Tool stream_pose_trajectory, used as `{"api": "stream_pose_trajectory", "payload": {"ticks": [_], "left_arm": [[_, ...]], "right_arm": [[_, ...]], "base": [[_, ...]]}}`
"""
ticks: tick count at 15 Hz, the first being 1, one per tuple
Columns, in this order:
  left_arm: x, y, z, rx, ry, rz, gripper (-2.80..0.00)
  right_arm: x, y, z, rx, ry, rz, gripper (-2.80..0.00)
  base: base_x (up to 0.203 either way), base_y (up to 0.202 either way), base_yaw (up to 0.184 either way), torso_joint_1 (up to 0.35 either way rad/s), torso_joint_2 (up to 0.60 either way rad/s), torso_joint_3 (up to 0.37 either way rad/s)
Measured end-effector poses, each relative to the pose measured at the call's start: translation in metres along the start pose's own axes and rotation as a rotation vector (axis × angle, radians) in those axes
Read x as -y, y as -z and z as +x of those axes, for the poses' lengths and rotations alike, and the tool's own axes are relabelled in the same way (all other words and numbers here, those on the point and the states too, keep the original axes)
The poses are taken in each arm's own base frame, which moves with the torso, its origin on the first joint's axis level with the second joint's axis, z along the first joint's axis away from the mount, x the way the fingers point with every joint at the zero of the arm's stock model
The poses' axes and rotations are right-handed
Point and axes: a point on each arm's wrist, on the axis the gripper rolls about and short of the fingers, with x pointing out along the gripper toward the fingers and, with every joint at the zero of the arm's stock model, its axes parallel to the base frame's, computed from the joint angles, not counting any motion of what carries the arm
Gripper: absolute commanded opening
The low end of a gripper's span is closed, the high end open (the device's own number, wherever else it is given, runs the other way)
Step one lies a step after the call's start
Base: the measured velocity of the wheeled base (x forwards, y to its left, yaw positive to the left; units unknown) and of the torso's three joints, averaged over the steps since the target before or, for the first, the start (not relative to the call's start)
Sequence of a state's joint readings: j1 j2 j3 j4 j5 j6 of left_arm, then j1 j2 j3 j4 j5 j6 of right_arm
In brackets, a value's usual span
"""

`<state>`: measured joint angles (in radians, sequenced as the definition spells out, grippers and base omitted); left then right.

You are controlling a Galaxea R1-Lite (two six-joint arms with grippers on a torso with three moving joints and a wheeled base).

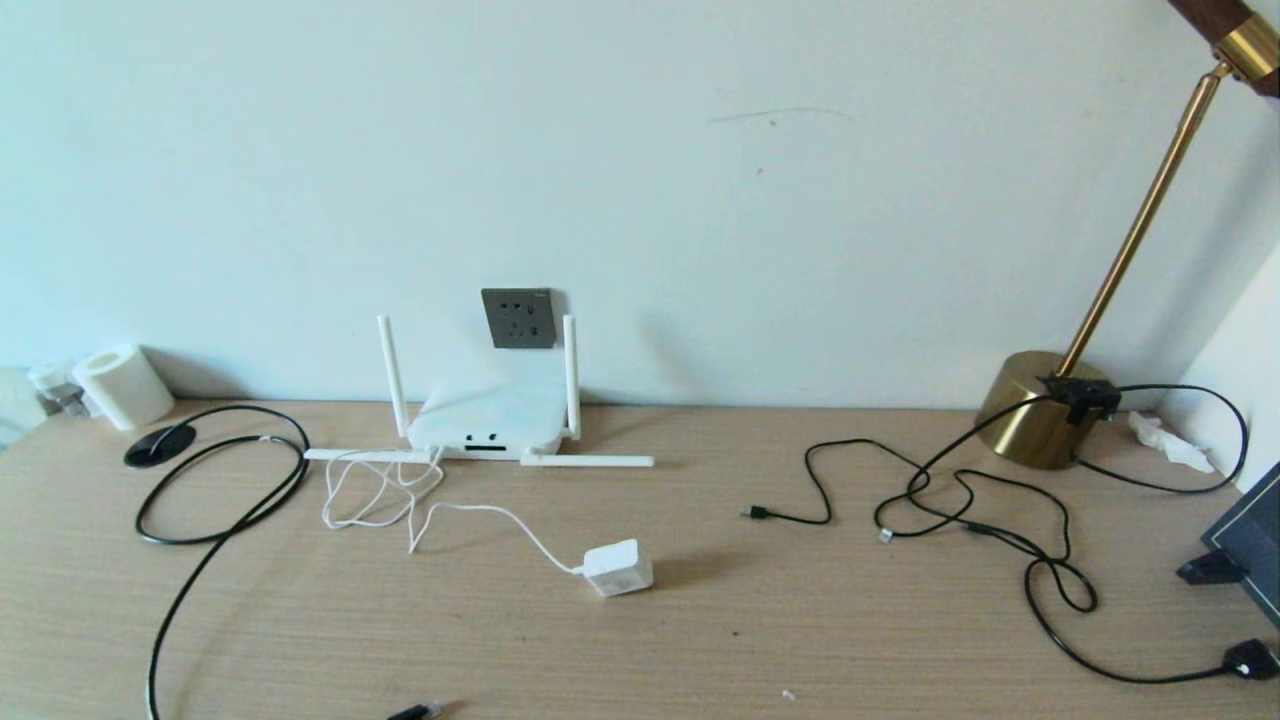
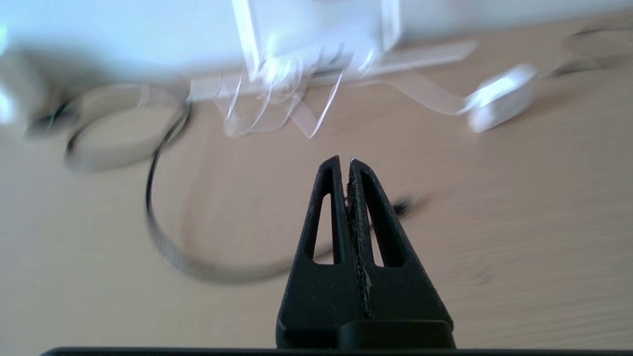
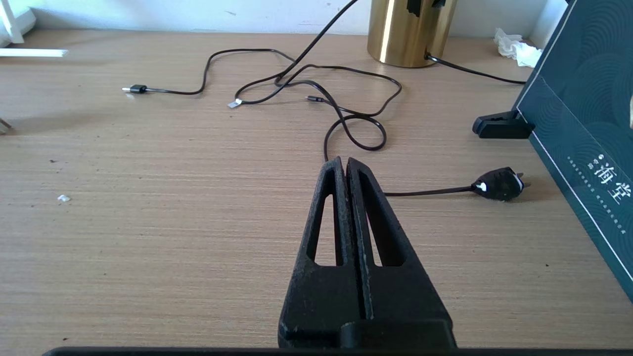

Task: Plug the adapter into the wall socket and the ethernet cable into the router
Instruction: Pick up plug

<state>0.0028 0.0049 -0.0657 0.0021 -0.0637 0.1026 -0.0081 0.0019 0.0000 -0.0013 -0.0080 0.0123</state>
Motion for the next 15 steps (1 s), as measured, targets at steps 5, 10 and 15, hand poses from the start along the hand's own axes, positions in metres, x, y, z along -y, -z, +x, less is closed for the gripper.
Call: {"api": "stream_pose_trajectory", "payload": {"ticks": [5, 10, 15], "left_arm": [[-0.003, -0.071, 0.018, -0.044, 0.245, 0.017, -2.80], [-0.001, -0.116, 0.114, -0.277, 0.583, 0.068, -2.80], [0.024, -0.118, 0.240, -0.407, 0.724, 0.342, -2.80]], "right_arm": [[0.000, 0.000, 0.000, 0.000, -0.001, 0.000, -2.80], [0.000, 0.000, 0.000, 0.000, -0.001, 0.000, -2.80], [0.000, 0.000, 0.000, 0.000, -0.001, 0.000, -2.80]], "base": [[0.000, 0.000, 0.000, 0.000, 0.00, 0.000], [0.000, 0.000, 0.000, 0.000, 0.00, 0.000], [0.000, 0.000, 0.000, 0.000, 0.00, 0.000]]}}
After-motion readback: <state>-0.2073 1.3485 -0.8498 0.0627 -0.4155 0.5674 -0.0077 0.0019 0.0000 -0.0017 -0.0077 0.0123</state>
